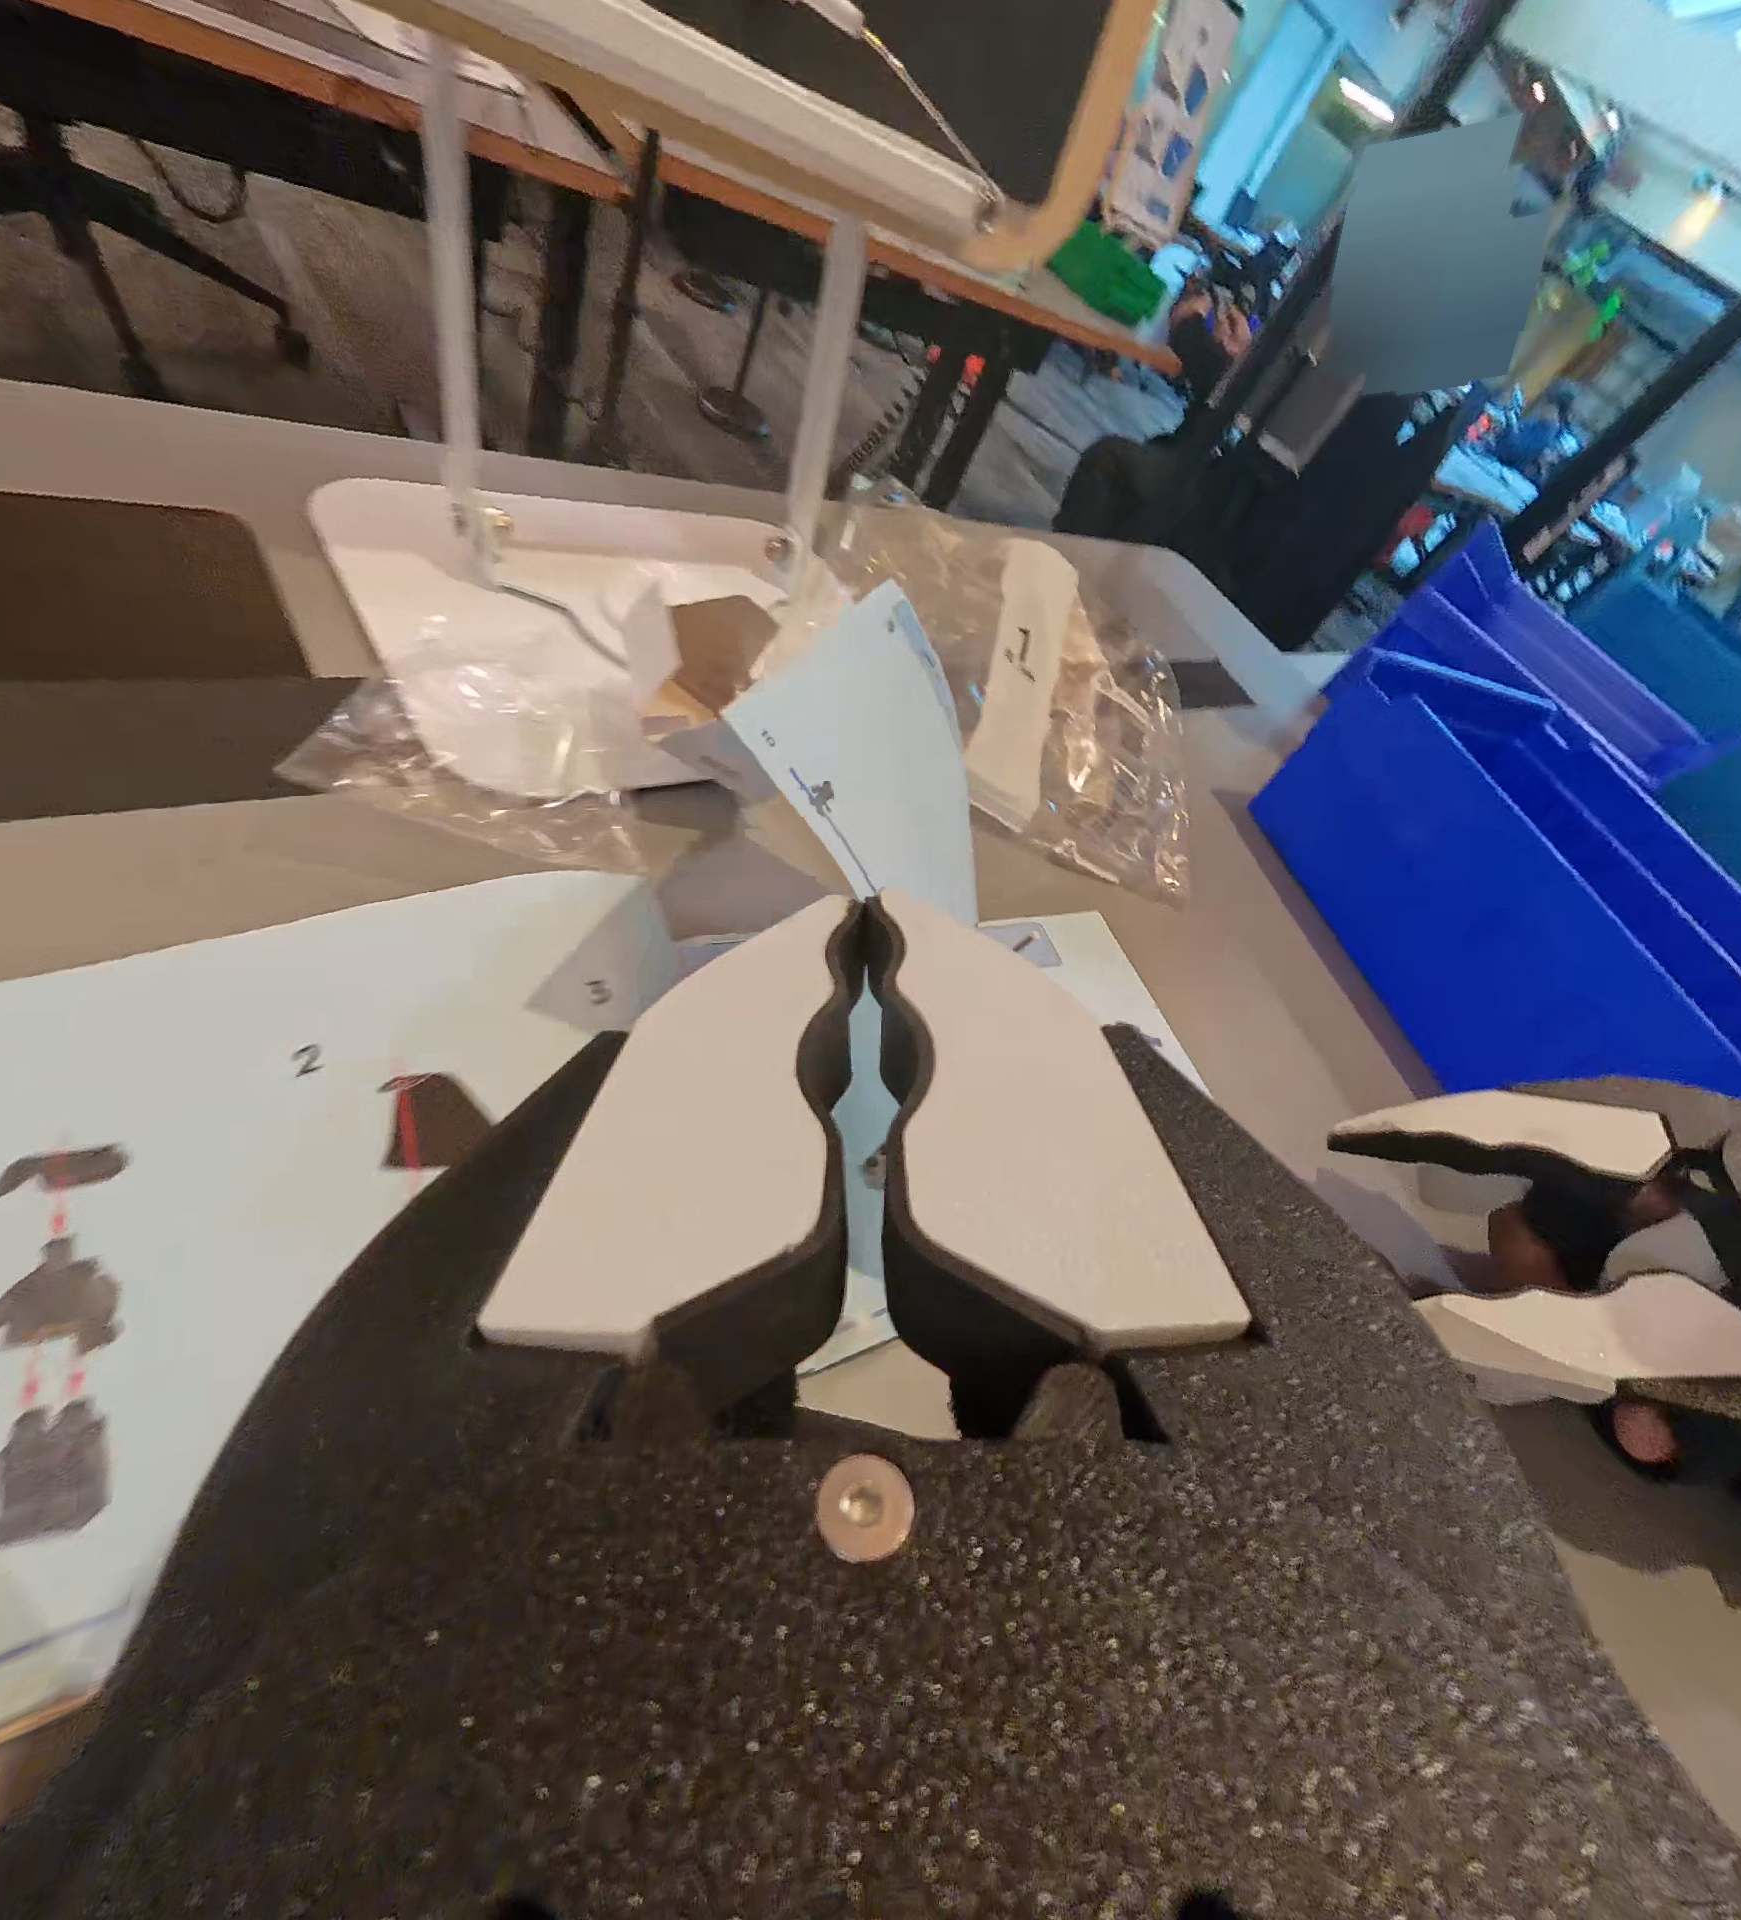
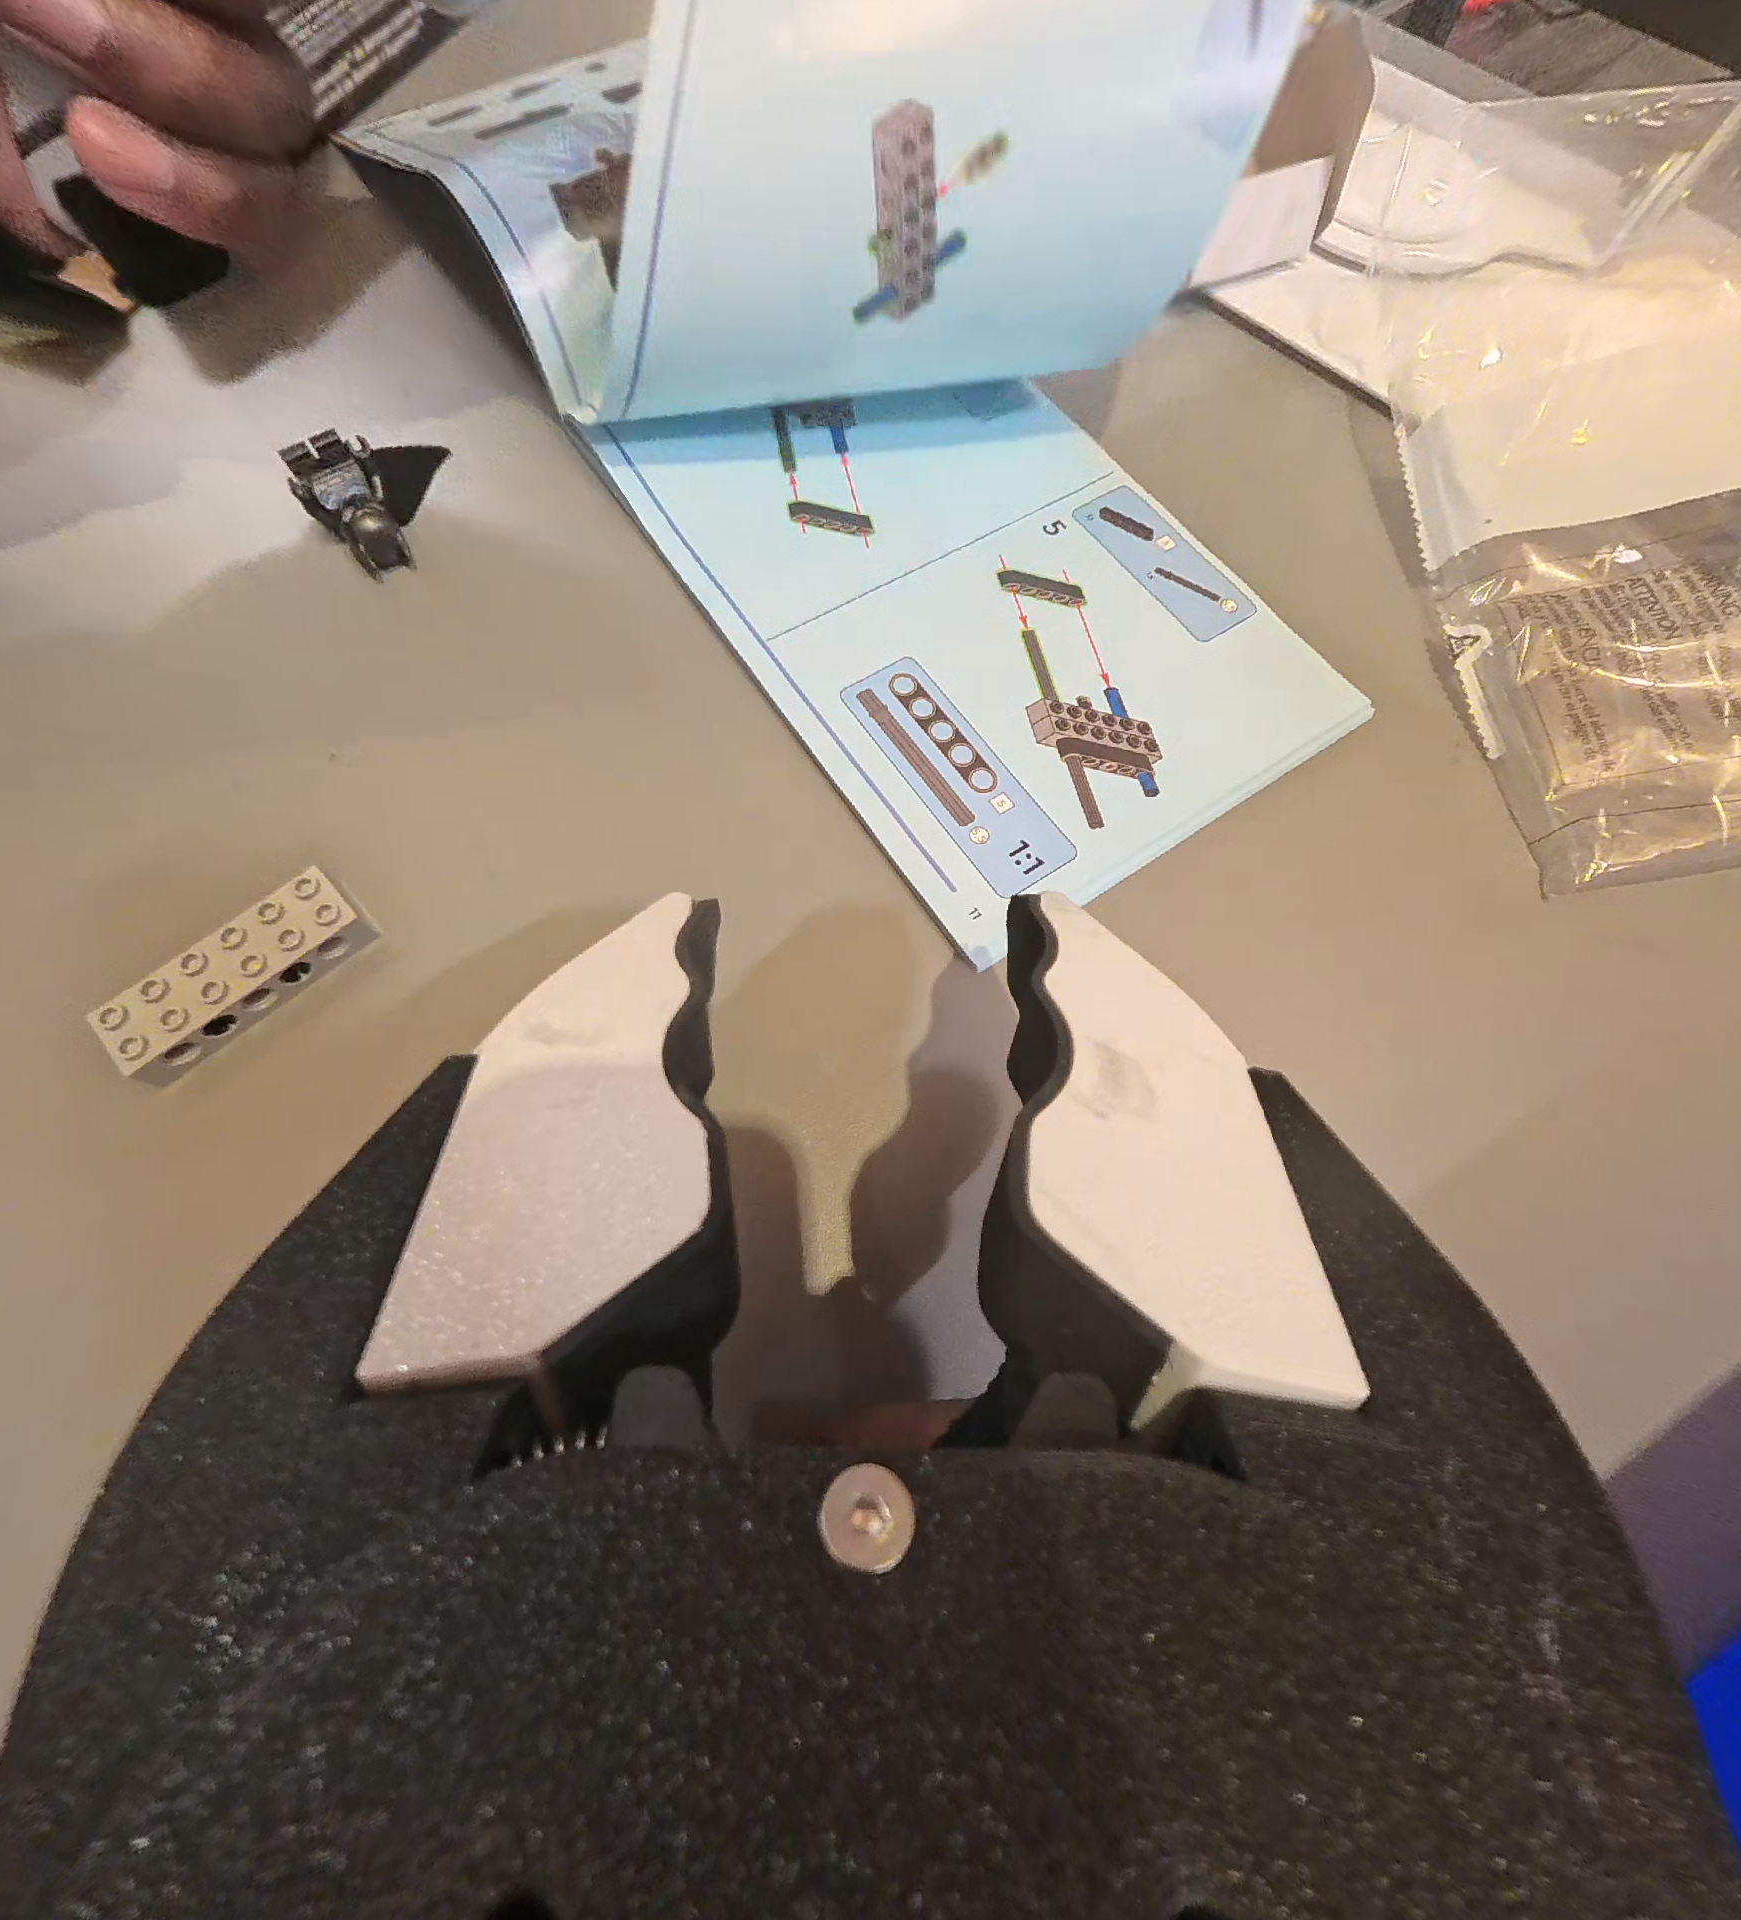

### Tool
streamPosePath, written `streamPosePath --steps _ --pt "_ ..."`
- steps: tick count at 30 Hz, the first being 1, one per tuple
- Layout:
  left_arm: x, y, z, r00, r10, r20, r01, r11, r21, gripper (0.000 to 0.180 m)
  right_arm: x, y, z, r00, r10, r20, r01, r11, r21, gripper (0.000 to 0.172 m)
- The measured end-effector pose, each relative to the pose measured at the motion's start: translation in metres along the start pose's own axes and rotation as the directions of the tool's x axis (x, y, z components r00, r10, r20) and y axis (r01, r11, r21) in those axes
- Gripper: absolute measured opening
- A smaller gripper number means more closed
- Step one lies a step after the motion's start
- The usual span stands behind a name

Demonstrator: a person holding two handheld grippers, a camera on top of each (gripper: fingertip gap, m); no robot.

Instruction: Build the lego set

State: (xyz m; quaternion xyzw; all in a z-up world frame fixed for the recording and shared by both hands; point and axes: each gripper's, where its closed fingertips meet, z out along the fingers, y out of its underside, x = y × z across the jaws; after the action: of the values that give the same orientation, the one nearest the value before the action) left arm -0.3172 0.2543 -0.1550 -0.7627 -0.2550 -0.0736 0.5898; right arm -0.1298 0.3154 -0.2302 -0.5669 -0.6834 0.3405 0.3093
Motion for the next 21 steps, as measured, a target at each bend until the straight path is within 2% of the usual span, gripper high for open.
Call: streamPosePath --steps 5,13,17,21 --pt "-0.030 0.001 -0.032 0.993 -0.061 0.098 0.055 0.997 0.057 0.000 -0.001 0.000 0.000 1.000 -0.012 -0.004 0.012 1.000 -0.004 0.055" --pt "-0.053 0.009 -0.075 0.972 -0.056 0.229 0.037 0.995 0.088 0.000 -0.003 0.001 0.002 0.999 -0.044 -0.019 0.044 0.999 -0.015 0.055" --pt "-0.054 0.016 -0.084 0.974 -0.075 0.215 0.055 0.994 0.095 0.000 -0.002 0.002 0.007 0.999 -0.047 -0.025 0.046 0.998 -0.042 0.055" --pt "-0.042 0.023 -0.085 0.988 -0.032 0.151 0.022 0.998 0.065 0.000 0.000 -0.018 0.012 0.999 -0.013 -0.039 0.013 1.000 -0.004 0.046"
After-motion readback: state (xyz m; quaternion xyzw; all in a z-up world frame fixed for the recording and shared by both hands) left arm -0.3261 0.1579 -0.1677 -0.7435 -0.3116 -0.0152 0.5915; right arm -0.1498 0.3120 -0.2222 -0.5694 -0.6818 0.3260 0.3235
